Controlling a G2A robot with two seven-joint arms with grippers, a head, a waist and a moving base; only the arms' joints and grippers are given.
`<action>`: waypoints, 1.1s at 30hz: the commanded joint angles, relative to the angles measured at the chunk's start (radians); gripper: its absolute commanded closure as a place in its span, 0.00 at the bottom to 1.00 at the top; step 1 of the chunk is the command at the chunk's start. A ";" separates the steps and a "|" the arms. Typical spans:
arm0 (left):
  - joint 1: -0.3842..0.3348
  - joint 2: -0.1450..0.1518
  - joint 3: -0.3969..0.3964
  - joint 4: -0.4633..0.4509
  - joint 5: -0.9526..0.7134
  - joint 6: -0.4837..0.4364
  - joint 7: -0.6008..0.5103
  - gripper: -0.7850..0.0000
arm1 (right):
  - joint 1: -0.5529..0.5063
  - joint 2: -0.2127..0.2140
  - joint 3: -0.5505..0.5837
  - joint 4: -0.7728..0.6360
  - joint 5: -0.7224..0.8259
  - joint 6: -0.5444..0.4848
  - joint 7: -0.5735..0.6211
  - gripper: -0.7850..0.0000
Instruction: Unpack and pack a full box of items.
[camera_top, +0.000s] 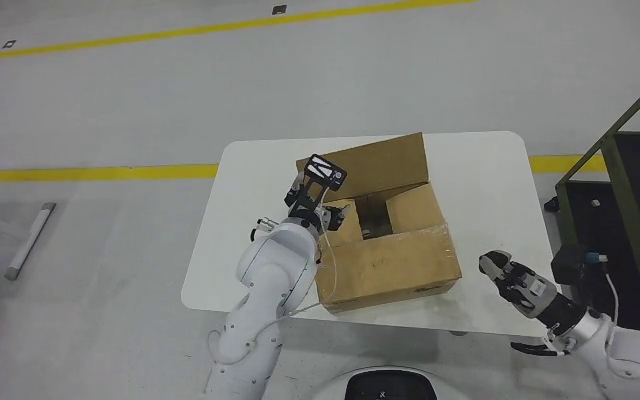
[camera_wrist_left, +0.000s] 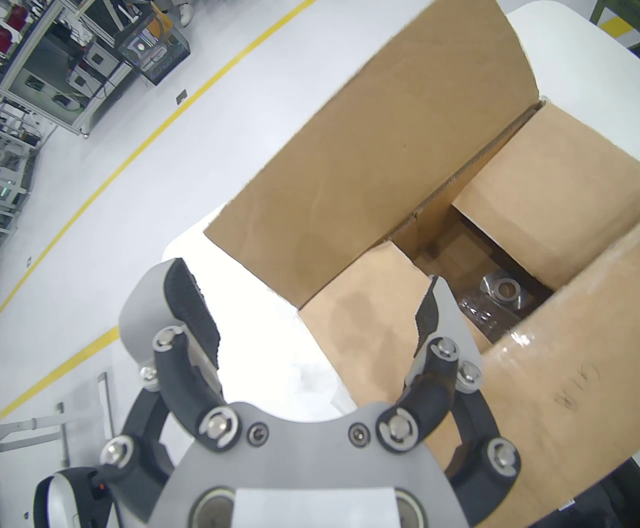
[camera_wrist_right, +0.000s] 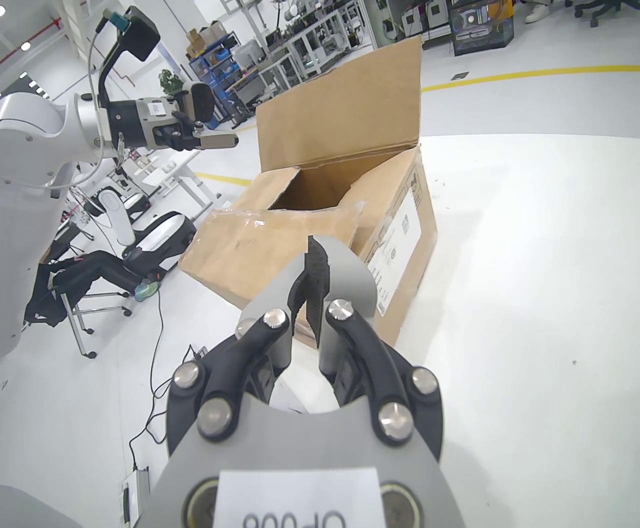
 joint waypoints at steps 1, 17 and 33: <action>0.017 0.001 -0.001 -0.015 0.018 0.012 0.004 0.00 | 0.000 0.000 0.000 0.000 0.000 0.001 -0.001 1.00; 0.026 0.001 0.004 -0.021 0.032 0.012 0.011 0.00 | 0.279 0.008 -0.134 0.171 -0.079 0.087 0.024 0.97; 0.026 0.001 0.004 -0.021 0.032 0.012 0.011 0.00 | 0.331 0.022 -0.190 0.234 -0.072 0.081 0.044 0.08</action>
